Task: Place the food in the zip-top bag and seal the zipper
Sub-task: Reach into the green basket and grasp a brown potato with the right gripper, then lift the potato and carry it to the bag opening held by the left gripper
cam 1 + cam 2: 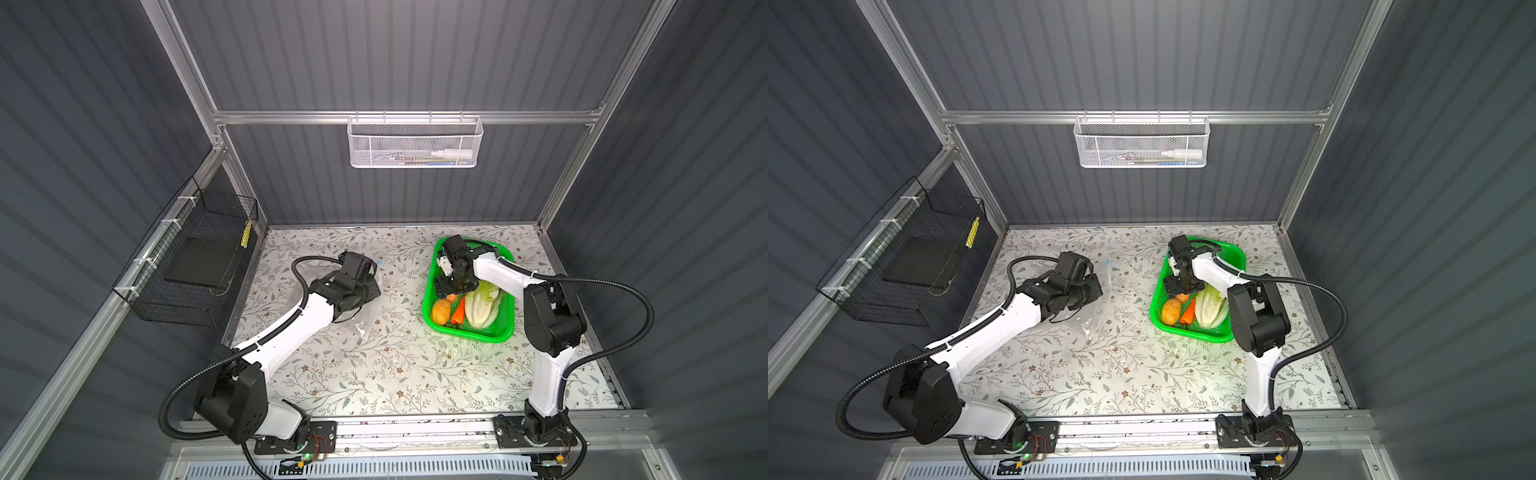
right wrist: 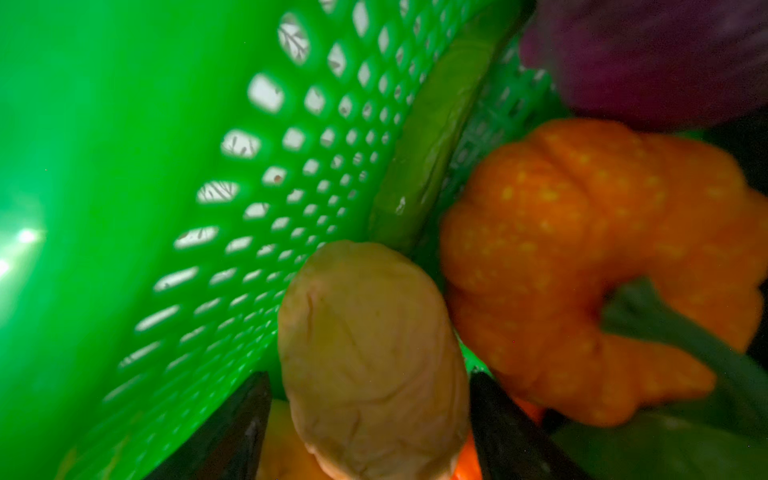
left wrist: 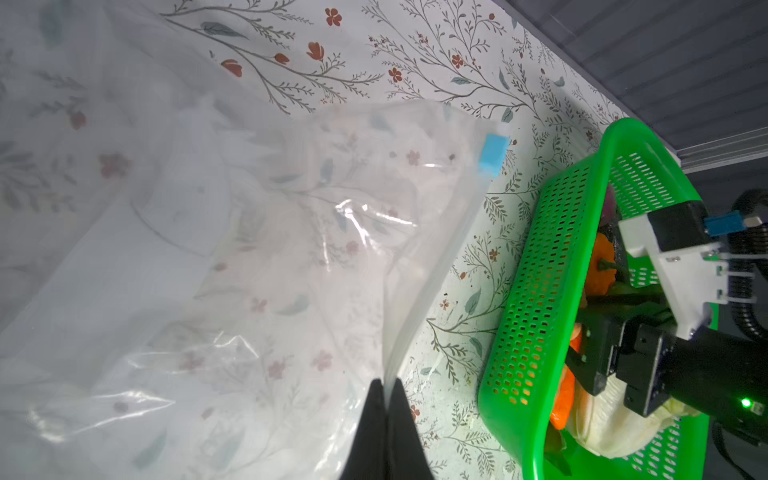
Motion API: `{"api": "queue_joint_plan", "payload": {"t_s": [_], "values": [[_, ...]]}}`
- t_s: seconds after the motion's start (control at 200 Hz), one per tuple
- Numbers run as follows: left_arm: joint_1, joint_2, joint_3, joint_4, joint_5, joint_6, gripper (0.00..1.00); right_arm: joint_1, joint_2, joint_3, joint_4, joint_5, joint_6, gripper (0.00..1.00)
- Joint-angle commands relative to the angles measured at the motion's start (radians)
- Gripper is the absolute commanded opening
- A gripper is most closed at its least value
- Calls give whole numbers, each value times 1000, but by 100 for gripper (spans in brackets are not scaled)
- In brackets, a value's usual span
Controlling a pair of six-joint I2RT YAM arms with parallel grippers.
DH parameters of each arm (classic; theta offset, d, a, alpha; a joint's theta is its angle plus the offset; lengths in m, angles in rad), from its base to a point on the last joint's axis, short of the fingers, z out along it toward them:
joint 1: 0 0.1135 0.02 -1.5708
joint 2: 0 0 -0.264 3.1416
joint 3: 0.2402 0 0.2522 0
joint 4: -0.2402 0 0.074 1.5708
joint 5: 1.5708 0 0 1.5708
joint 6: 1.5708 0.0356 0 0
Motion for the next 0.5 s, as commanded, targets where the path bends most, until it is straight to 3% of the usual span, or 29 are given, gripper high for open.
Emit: {"api": "queue_joint_plan", "payload": {"t_s": [0.0, 0.09, 0.225, 0.495], "values": [[2, 12, -2, 55, 48, -46, 0, 1, 20, 17, -17, 38, -16, 75], [1, 52, 27, 119, 96, -45, 0, 0, 25, 17, -19, 44, -10, 70], [2, 114, 71, 192, 164, -40, 0, 0, 5, 9, -12, 41, 3, 53], [0, 146, 68, 238, 181, -32, 0, -11, -122, -4, -16, 0, 34, 48]]}}
